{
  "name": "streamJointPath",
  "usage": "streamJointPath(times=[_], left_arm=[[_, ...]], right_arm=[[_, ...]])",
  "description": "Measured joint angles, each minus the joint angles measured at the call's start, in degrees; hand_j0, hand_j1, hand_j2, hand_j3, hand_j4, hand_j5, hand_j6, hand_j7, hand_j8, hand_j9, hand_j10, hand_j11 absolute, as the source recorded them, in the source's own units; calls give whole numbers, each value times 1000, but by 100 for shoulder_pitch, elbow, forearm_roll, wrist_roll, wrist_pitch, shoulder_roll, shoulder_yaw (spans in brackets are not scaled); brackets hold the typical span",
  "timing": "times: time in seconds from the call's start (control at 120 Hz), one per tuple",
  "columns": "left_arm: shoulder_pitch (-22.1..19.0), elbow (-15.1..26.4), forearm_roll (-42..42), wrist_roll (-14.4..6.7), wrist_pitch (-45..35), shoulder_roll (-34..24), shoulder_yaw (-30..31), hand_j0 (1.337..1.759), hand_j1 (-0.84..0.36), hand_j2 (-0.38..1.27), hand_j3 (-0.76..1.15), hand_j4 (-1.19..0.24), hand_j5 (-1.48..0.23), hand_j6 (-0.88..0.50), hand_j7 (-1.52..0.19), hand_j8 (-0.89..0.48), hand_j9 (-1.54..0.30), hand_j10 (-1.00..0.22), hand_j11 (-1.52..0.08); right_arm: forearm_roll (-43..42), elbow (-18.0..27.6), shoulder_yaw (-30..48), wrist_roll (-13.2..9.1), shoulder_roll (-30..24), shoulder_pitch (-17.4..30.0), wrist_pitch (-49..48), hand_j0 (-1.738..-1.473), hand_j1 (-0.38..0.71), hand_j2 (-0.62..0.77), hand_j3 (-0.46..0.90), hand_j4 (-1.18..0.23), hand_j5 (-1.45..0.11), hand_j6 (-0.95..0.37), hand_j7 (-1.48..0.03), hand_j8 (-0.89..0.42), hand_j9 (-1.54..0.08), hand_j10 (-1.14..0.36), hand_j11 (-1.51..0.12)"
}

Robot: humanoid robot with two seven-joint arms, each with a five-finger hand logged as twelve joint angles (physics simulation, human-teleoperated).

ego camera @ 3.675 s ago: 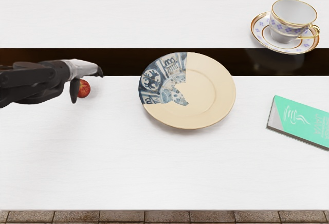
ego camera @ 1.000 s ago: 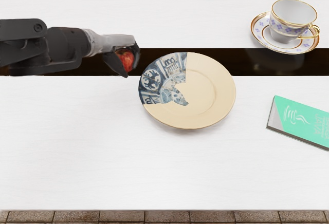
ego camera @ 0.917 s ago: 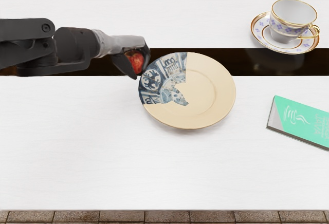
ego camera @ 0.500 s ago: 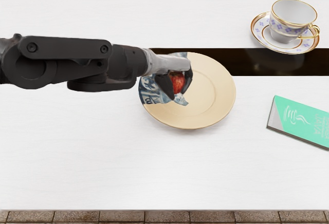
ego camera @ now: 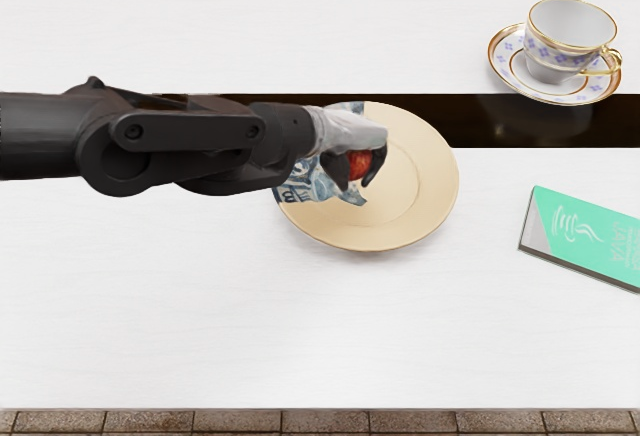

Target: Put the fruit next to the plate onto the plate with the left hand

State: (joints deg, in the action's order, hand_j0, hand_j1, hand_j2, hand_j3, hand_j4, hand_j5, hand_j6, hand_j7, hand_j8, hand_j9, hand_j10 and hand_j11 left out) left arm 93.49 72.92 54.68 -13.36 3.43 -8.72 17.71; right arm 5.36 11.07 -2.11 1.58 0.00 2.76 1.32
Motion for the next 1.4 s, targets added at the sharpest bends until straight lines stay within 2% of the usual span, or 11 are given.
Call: streamJointPath(times=[0.075,0.083,0.117,0.25,0.392,0.533,0.775,0.933,1.1,1.283,1.4], left_arm=[[-10,-25,29,-28,8,64,7,1626,-487,323,0,-869,-1136,-290,-1205,-141,-1210,-395,-1253],[-12,-26,32,-34,8,67,7,1626,-486,380,0,-869,-1135,-289,-1204,-143,-1210,-395,-1253],[-29,-32,38,-53,7,75,10,1626,-480,300,0,-871,-1132,-300,-1202,-142,-1208,-408,-1250],[-48,-68,42,-98,-7,115,12,1626,-493,345,0,-861,-1071,-315,-1162,-152,-1170,-413,-1214],[-59,-91,-2,-111,-26,132,7,1633,-473,366,0,-724,-892,-407,-965,-244,-976,-486,-1010],[-68,-169,-27,-113,-27,168,4,1645,-324,238,0,-572,-719,-467,-758,-330,-765,-588,-781],[-85,-217,-87,-114,-30,156,-38,1654,-89,112,0,-368,-473,-336,-484,-294,-486,-387,-490],[-182,-200,-424,-100,18,-311,-318,1656,-15,79,0,-306,-395,-291,-400,-272,-401,-315,-403],[-817,-110,-710,-56,722,-1010,-1239,1657,20,64,0,-277,-358,-270,-360,-262,-360,-280,-361],[-1433,-69,-1759,-39,2231,-2143,-2410,1658,36,57,0,-263,-340,-261,-341,-257,-341,-264,-341],[-2045,-80,-2539,-36,2836,-2607,-2911,1658,41,55,0,-259,-335,-258,-335,-256,-335,-259,-336]], right_arm=[[0,0,0,0,0,-2,0,-1658,-312,-6,0,-31,-40,-31,-40,-31,-40,-31,-40],[0,0,0,0,0,-2,0,-1658,-312,-6,0,-31,-40,-31,-40,-31,-40,-31,-40],[0,0,0,0,0,-2,0,-1658,-312,-6,0,-31,-40,-31,-40,-31,-40,-31,-40],[0,0,0,0,0,-2,0,-1658,-312,-6,0,-31,-40,-31,-40,-31,-40,-31,-40],[0,0,0,0,0,-1,0,-1658,-312,-6,0,-31,-40,-31,-40,-31,-40,-31,-40],[0,0,0,0,0,-2,0,-1658,-312,-6,0,-31,-40,-31,-40,-31,-40,-31,-40],[0,0,0,0,0,0,0,-1658,-312,-6,0,-31,-40,-31,-40,-31,-40,-31,-40],[0,0,0,0,0,1,0,-1658,-312,-6,0,-31,-40,-31,-40,-31,-40,-31,-40],[0,0,0,0,0,1,-1,-1658,-312,-6,0,-31,-40,-31,-40,-31,-40,-31,-40],[0,0,0,0,0,0,0,-1658,-312,-6,0,-31,-40,-31,-40,-31,-40,-31,-40],[0,0,0,0,0,-2,0,-1658,-312,-6,0,-31,-40,-31,-40,-31,-40,-31,-40]])
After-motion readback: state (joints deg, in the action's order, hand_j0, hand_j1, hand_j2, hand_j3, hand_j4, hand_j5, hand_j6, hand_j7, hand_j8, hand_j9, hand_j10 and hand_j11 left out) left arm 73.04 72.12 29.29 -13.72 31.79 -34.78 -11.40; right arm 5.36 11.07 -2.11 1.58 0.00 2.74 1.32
